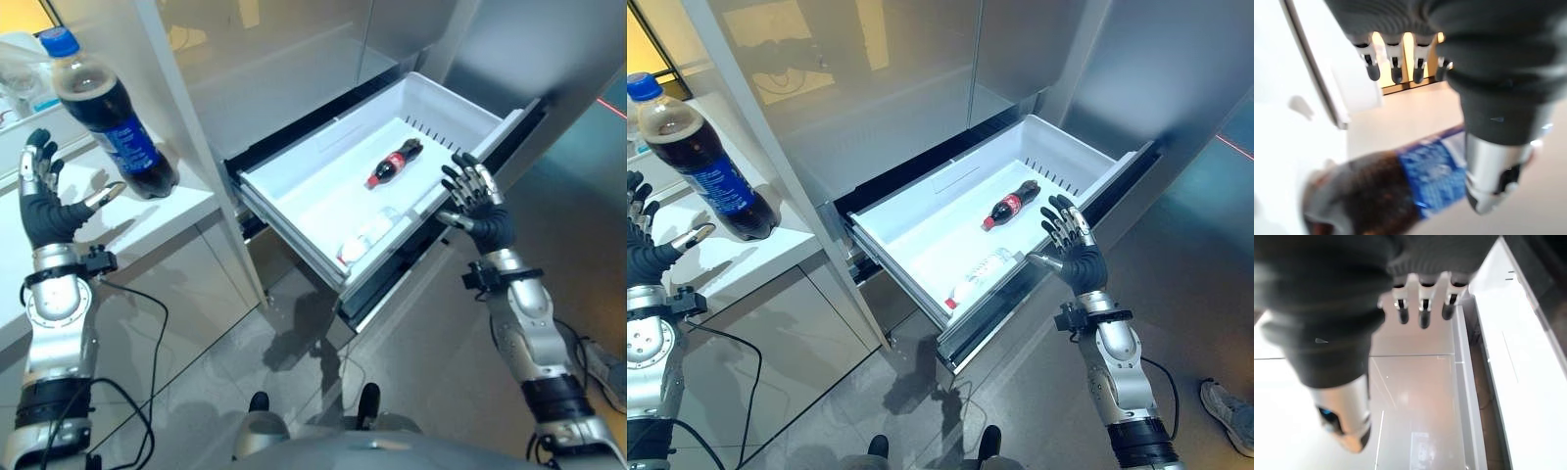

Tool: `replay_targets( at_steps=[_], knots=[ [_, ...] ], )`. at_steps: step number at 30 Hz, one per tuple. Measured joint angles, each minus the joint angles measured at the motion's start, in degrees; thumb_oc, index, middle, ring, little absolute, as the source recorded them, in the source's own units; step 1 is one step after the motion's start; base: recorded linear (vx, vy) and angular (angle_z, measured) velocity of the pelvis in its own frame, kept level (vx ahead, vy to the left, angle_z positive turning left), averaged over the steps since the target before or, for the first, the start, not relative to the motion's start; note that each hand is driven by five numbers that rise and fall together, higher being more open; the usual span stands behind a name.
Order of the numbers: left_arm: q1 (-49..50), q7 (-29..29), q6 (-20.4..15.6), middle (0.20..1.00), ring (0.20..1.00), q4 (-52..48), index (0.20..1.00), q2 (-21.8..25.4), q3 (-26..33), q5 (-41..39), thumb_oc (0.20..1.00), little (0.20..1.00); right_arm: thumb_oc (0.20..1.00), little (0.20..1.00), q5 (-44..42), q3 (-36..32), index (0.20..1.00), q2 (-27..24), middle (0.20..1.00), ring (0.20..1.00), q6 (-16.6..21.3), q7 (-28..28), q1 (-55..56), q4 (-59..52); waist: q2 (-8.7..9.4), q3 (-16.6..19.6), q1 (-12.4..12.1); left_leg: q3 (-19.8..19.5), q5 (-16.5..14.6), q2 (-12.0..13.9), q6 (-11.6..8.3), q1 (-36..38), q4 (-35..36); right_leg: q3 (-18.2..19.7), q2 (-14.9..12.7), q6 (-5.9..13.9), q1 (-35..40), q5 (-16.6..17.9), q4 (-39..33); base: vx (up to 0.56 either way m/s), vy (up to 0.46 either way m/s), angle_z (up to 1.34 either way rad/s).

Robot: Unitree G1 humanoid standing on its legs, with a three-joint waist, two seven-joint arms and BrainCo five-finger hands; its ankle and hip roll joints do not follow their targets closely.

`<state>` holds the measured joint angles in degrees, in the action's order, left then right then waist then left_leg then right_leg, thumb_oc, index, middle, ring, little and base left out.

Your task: Take the drinks into the refrigerator

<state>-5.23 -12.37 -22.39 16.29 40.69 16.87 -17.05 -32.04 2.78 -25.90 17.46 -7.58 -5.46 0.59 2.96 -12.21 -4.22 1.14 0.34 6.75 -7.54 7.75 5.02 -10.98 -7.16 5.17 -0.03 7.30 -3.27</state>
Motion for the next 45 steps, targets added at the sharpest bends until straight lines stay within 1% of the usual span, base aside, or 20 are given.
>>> replay_targets(
  at_steps=[4,7,8,12,16,23,29,32,38,40,41,43,45],
  knots=[
    [-1.1,0.7,1.6,1.000,1.000,4.3,1.000,1.1,-0.8,-0.2,1.000,1.000,1.000,1.000,-0.2,0.5,1.000,-0.1,1.000,1.000,-0.3,-0.8,-0.1,-0.2,0.09,0.3,0.4,0.9,0.0,0.0,0.00,0.2,0.0,1.0,0.1,-0.11,-0.4,0.4,0.0,0.01,0.017,-0.14],
    [-1.2,1.6,1.9,1.000,1.000,5.2,1.000,1.0,-2.1,-2.2,1.000,1.000,1.000,1.000,-0.2,0.5,1.000,-0.1,1.000,1.000,-0.3,-1.2,0.0,-0.4,0.36,1.1,0.5,1.7,-0.2,0.0,0.29,-0.2,0.0,1.5,0.2,-0.24,-1.3,0.6,0.0,0.01,0.014,-0.14],
    [-1.3,2.3,2.0,1.000,1.000,5.6,1.000,0.6,-2.9,-3.7,1.000,1.000,1.000,1.000,-0.2,0.5,1.000,-0.1,1.000,1.000,-0.3,-1.3,0.0,-0.5,0.48,1.5,0.6,2.0,-0.2,0.0,0.28,-0.5,0.0,2.2,0.3,-0.29,-1.8,0.9,0.0,0.00,0.018,-0.14],
    [-1.5,4.1,2.5,1.000,1.000,6.0,1.000,0.3,-5.6,-6.4,1.000,1.000,1.000,1.000,-0.2,0.8,1.000,-0.1,1.000,1.000,-0.4,-1.4,0.1,-0.6,0.60,1.6,0.7,2.8,0.0,0.0,-0.01,-0.5,0.0,2.9,0.4,-0.34,-2.3,1.1,0.0,0.01,0.016,-0.11],
    [-1.6,5.9,2.5,1.000,1.000,6.0,1.000,0.3,-5.8,-6.8,1.000,1.000,1.000,1.000,-0.2,1.0,1.000,-0.1,1.000,1.000,-0.4,-1.4,0.3,-0.6,0.63,1.6,1.8,3.0,0.0,0.0,-0.04,-0.4,0.0,3.1,0.5,-0.32,-2.3,1.2,0.0,0.01,0.009,-0.02],
    [-2.3,7.8,3.1,1.000,1.000,5.9,1.000,0.4,-6.7,-6.9,1.000,1.000,1.000,1.000,-0.1,1.3,1.000,-0.1,1.000,1.000,-0.4,-2.1,1.4,-0.6,1.12,2.3,1.9,3.6,0.0,0.0,-0.05,-0.3,0.0,3.9,0.6,-0.38,-2.7,1.4,0.0,0.01,0.012,-0.04],
    [-3.0,8.2,3.1,1.000,1.000,6.1,1.000,0.4,-7.9,-6.7,1.000,1.000,1.000,1.000,-0.1,1.6,1.000,0.0,1.000,1.000,-0.4,-2.9,2.5,-0.6,2.13,3.4,1.9,4.2,0.0,0.0,-0.08,0.0,0.0,4.4,0.8,-0.42,-2.7,1.6,0.0,0.01,0.007,-0.04],
    [-3.1,8.3,3.3,1.000,1.000,6.3,1.000,0.4,-8.1,-6.7,1.000,1.000,1.000,1.000,-0.1,1.6,1.000,0.1,1.000,1.000,-0.4,-3.4,3.5,-0.6,2.62,3.8,2.0,5.2,-0.3,0.0,0.06,0.7,0.1,5.4,1.0,-0.45,-2.7,1.8,0.0,0.01,0.011,-0.15],
    [-4.6,8.3,3.6,1.000,1.000,7.5,1.000,0.4,-9.1,-6.2,1.000,1.000,1.000,1.000,-0.1,1.6,1.000,0.2,1.000,1.000,-0.5,-3.6,4.7,-0.6,3.32,4.2,2.3,6.4,-0.3,0.0,0.09,1.2,0.1,6.2,1.2,-0.36,-2.7,2.0,-0.3,0.01,0.005,-0.11],
    [-6.6,7.8,4.1,1.000,1.000,9.6,1.000,0.3,-9.5,-6.2,1.000,1.000,1.000,1.000,-0.1,1.7,1.000,0.3,1.000,1.000,-0.7,-3.6,4.8,-0.6,3.60,4.4,2.3,6.8,-0.3,0.0,0.07,1.6,0.1,6.8,1.3,-0.31,-2.6,2.1,-0.3,0.00,0.000,-0.10],
    [-7.1,7.4,4.2,1.000,1.000,10.2,1.000,0.3,-9.5,-6.2,1.000,1.000,1.000,1.000,-0.1,1.7,1.000,0.4,1.000,1.000,-0.8,-3.7,4.9,-0.6,3.83,4.6,2.8,6.8,-0.3,0.0,0.07,1.6,0.1,6.9,1.3,-0.31,-2.6,2.1,-0.3,0.00,0.000,0.00],
    [-7.3,6.5,4.2,1.000,1.000,10.3,1.000,0.3,-9.5,-6.2,1.000,1.000,1.000,1.000,-0.1,1.8,1.000,0.4,1.000,1.000,-0.8,-4.0,4.9,-0.6,4.02,4.7,3.3,6.8,-0.3,0.0,0.07,1.7,0.1,7.0,1.3,-0.30,-2.5,2.1,-0.3,0.00,0.000,0.00],
    [-7.9,6.0,4.2,1.000,1.000,10.3,1.000,-0.4,-10.1,-6.3,1.000,1.000,1.000,1.000,-0.1,1.8,1.000,0.4,1.000,1.000,-0.8,-4.1,5.3,-0.6,4.04,4.8,3.3,6.8,-0.3,0.0,0.07,1.8,0.1,7.0,1.3,-0.51,-2.3,2.3,-0.3,0.00,0.000,0.00]
  ],
)
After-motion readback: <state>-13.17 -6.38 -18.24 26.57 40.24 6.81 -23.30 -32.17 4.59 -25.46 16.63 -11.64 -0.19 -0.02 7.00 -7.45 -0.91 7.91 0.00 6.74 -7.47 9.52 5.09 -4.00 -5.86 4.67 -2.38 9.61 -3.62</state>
